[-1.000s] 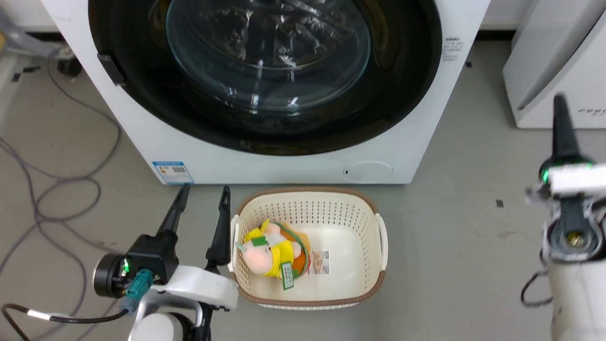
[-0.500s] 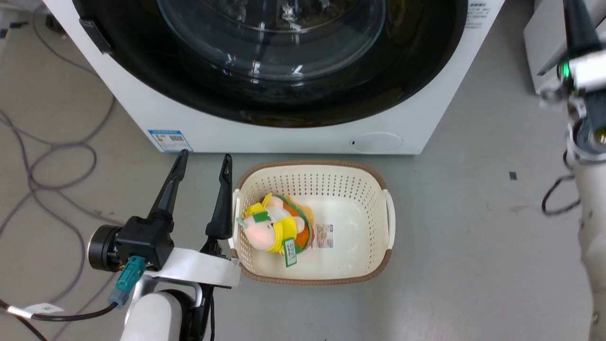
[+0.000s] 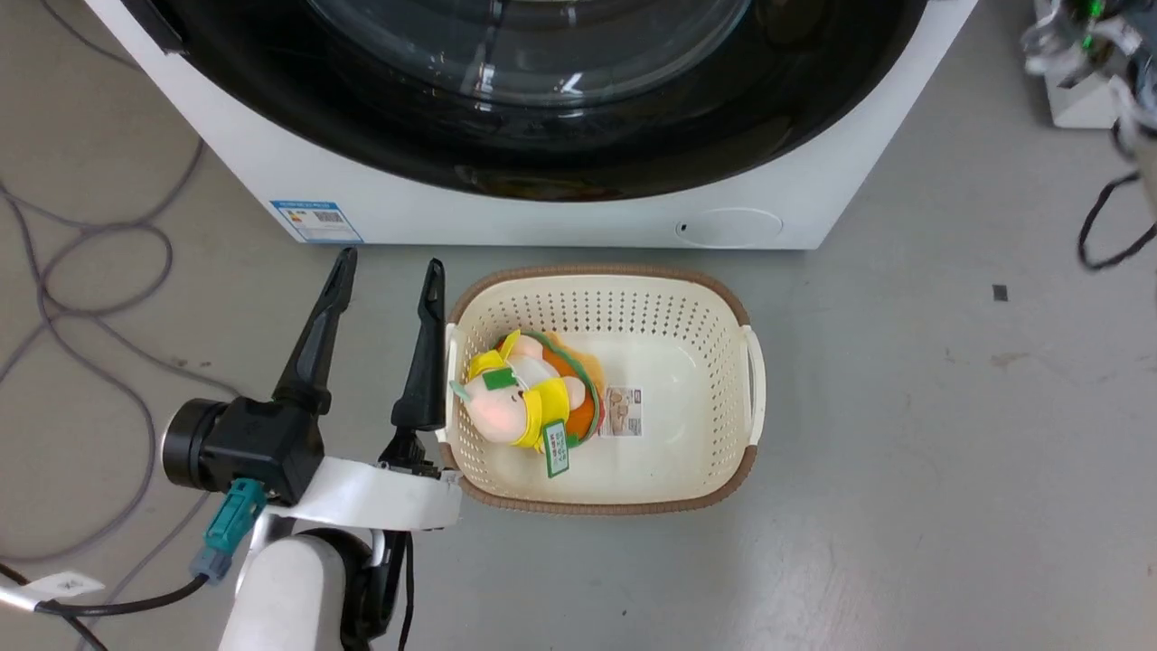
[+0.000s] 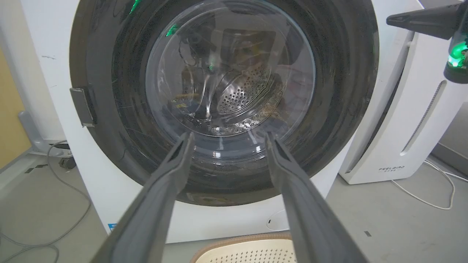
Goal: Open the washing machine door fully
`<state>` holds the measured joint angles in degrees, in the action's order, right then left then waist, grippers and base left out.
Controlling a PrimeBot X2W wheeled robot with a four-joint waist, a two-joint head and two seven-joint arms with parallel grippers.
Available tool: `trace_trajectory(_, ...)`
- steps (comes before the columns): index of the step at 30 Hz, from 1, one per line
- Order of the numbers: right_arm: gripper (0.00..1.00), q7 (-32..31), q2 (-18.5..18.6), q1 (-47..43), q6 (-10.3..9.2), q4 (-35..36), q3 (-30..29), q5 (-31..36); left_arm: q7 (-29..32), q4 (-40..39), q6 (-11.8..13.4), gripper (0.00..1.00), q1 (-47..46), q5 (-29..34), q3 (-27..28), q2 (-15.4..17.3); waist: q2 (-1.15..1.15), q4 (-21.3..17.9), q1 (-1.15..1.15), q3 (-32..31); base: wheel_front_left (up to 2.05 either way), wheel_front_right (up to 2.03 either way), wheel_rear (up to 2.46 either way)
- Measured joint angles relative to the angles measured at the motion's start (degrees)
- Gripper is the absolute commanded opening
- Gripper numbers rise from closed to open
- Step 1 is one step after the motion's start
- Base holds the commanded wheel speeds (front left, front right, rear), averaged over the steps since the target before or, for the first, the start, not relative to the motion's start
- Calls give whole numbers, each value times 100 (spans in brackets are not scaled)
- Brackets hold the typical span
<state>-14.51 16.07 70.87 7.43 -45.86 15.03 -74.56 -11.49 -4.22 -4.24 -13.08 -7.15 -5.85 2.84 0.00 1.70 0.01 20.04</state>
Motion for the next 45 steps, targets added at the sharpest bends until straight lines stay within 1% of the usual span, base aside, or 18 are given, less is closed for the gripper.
trace_trajectory(6,0,-583,129,717,0,-453,465,-169,-74,-44,-7,100,-80,-11,-26,0,0,16,0,167,0,0,0)
trace_trajectory(12,0,-1101,155,1313,0,-787,946,-292,-137,-77,-48,100,-144,-157,-63,0,0,7,0,349,0,0,0)
trace_trajectory(18,0,-1404,163,1833,0,-1134,1308,-486,-216,-94,-78,100,-304,-169,-89,0,0,7,0,534,0,0,0)
trace_trajectory(27,0,-2142,244,2416,0,-1503,1766,-926,-319,-119,-96,100,-386,-222,-144,0,0,34,0,719,0,0,0)
trace_trajectory(29,0,-2409,258,2402,-1,-1436,1874,-953,-320,-112,-90,100,-427,-234,-166,0,0,28,0,657,0,0,0)
trace_trajectory(33,0,-2586,281,2236,-1,-1236,1914,-981,-320,-58,-89,100,-427,-266,-202,0,0,27,-1,558,0,0,0)
trace_trajectory(45,0,-3021,444,1074,0,-425,1931,-1241,-320,232,-42,100,-277,-270,-256,0,0,0,-1,5,0,0,0)
